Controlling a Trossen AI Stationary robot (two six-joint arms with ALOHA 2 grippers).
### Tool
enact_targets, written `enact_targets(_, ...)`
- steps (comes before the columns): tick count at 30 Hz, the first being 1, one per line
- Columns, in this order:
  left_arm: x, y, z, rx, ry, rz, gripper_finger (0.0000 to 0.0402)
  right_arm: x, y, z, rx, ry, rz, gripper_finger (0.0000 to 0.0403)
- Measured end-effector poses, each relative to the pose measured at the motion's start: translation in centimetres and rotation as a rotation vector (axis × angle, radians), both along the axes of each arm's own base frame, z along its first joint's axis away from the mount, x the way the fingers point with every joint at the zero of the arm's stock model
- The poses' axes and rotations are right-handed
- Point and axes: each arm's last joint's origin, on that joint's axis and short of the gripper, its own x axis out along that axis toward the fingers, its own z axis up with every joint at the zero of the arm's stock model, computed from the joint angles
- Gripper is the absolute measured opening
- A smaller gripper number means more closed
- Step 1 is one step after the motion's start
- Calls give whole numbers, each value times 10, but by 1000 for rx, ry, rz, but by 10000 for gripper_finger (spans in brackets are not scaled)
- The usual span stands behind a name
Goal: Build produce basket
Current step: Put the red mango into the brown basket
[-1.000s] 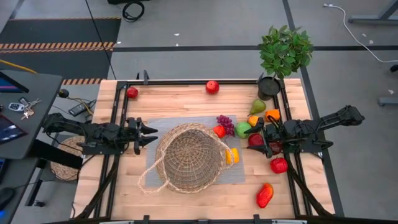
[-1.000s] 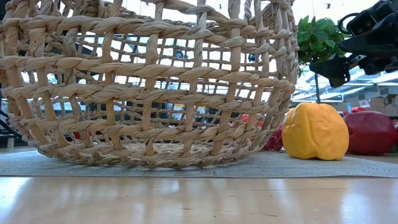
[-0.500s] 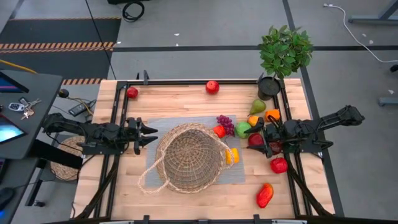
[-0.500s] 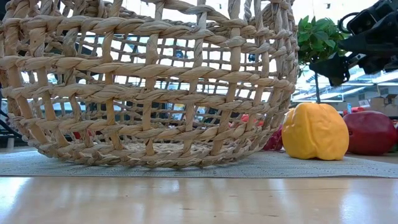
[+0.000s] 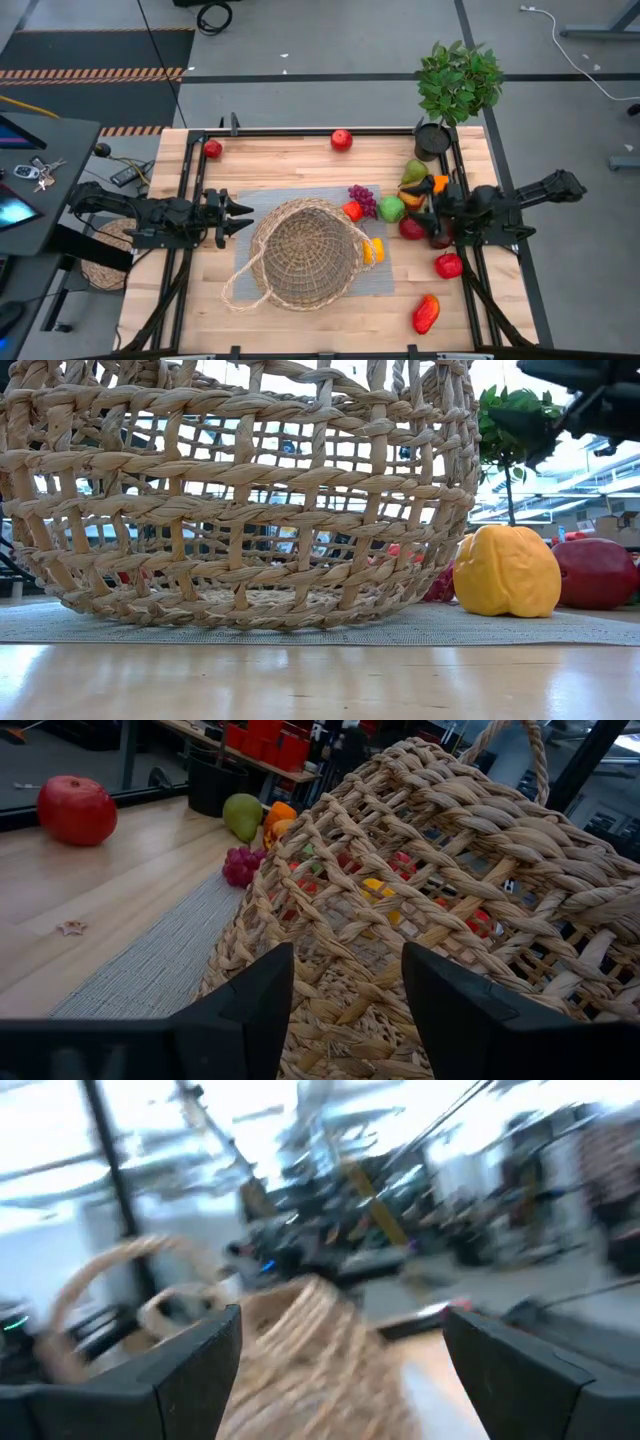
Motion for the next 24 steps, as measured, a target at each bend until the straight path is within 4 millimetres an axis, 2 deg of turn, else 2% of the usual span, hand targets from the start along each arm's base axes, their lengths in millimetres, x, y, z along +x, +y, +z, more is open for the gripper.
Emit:
enact_targets(5,0,0,0,0,0,0,198,-3,-5,7,-12,-67,-122,348)
enact_targets(9,0,0,0,0,0,0,197,-6,-7,13,48,-142,-133,348)
enact_targets(13,0,0,0,0,0,0,193,-5,-8,12,78,-128,-158,348)
enact_targets(16,0,0,0,0,0,0,194,-4,-6,10,176,-135,-87,348)
enact_targets(19,0,0,0,0,0,0,197,-2,-4,11,173,-111,-5,348)
enact_targets(21,0,0,0,0,-1,0,197,-1,-3,22,154,-84,-6,348)
enact_targets(24,0,0,0,0,0,0,195,-1,-4,39,120,15,-103,348)
